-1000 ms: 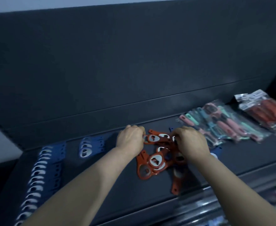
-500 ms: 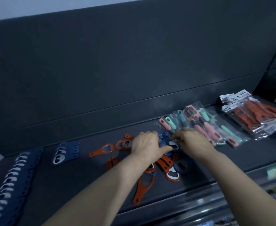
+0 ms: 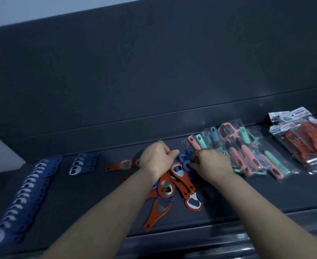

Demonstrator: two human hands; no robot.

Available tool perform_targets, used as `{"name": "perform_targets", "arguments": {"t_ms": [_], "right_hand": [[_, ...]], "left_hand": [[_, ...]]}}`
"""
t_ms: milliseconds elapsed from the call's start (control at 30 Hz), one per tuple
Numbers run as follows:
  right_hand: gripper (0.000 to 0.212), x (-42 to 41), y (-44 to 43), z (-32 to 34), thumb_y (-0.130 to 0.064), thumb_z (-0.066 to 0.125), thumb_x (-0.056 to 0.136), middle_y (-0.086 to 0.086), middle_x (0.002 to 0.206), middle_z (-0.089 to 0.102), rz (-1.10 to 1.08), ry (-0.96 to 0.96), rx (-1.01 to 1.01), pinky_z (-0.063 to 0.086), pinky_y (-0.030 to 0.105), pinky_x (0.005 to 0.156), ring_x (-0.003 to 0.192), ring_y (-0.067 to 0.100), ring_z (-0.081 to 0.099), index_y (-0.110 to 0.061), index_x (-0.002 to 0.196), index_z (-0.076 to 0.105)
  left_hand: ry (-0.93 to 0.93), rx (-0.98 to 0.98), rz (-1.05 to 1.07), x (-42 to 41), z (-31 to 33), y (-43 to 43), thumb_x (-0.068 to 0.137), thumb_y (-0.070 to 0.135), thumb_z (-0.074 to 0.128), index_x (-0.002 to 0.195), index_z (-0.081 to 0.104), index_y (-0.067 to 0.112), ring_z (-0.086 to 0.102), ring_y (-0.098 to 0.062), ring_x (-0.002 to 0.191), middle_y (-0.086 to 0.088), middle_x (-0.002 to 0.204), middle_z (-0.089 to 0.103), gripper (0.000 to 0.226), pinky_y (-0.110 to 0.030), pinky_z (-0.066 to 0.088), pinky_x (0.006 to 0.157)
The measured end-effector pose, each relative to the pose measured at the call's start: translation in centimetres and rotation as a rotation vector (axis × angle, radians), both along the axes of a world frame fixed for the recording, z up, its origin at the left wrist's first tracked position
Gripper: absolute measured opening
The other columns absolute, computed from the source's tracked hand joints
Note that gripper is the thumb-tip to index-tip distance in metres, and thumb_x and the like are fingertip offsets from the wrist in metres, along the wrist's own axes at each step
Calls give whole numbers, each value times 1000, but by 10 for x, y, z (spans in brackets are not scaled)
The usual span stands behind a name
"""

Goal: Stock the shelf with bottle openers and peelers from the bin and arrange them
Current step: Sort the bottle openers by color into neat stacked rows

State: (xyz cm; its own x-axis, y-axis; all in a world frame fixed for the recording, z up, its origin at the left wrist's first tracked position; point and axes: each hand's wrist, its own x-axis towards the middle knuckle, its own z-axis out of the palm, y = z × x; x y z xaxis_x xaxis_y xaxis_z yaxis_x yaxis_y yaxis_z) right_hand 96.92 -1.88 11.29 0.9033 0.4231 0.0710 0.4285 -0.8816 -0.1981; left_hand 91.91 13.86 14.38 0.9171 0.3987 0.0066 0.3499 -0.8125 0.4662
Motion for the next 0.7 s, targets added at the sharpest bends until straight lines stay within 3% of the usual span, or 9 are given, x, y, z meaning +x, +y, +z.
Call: {"name": "perform_targets", "arguments": {"t_ms": [67,167,267,333,433,500,600,700], "right_hand": [[22,1,6,-1,-31,53,91,4,108,66,-8,42,1,49,33,77,100,27,62,-27,109,65],[32,4,8,-3,-16,49,90,3,113,66,17,150,93,49,34,78,104,27,61,-32,114,62],[45,7,4,-3,-6,50,84,3,117,61,13,101,97,44,32,73,108,27,56,-29,123,53],[54,7,3,-3,-6,52,84,1,128,51,77,40,65,41,33,79,118,26,47,-29,133,46],[52,10,9,-5,-22,45,96,-5,150,28,233,6,-43,33,40,99,134,22,27,-36,144,32],[41,14,12,-5,-32,40,99,-8,151,28,259,-1,-97,29,41,100,136,21,23,-37,140,37],[29,21,12,0,-39,44,97,-9,136,44,266,-8,-109,29,40,98,133,18,28,-32,125,49],[18,24,10,3,-37,50,93,-9,124,50,290,8,-115,28,38,96,130,17,31,-30,109,52]], "left_hand": [[84,110,-55,-2,-4,-10,80,61,62,83,65,18,63,-22,88,0,87,69,43,-32,51,71],[139,252,-67,2,-16,-19,85,59,59,110,58,15,59,-27,106,-6,111,64,50,-35,44,76],[138,238,-1,6,-21,-19,91,54,53,116,51,12,60,-30,107,-8,115,64,49,-35,41,71],[135,193,8,11,-19,-19,93,50,52,115,53,13,61,-30,106,-8,113,65,43,-34,42,71],[190,112,-13,16,-14,-19,91,50,55,109,59,16,63,-28,102,-6,106,68,39,-31,43,69],[184,90,-5,16,-14,-17,93,42,54,107,61,16,63,-28,103,-6,105,68,30,-32,44,71],[129,72,33,13,-12,-9,95,22,48,108,59,16,61,-28,105,-5,109,67,18,-32,43,73],[127,57,27,8,-10,1,90,8,45,106,59,18,60,-28,106,-4,110,66,23,-32,44,76]]}}
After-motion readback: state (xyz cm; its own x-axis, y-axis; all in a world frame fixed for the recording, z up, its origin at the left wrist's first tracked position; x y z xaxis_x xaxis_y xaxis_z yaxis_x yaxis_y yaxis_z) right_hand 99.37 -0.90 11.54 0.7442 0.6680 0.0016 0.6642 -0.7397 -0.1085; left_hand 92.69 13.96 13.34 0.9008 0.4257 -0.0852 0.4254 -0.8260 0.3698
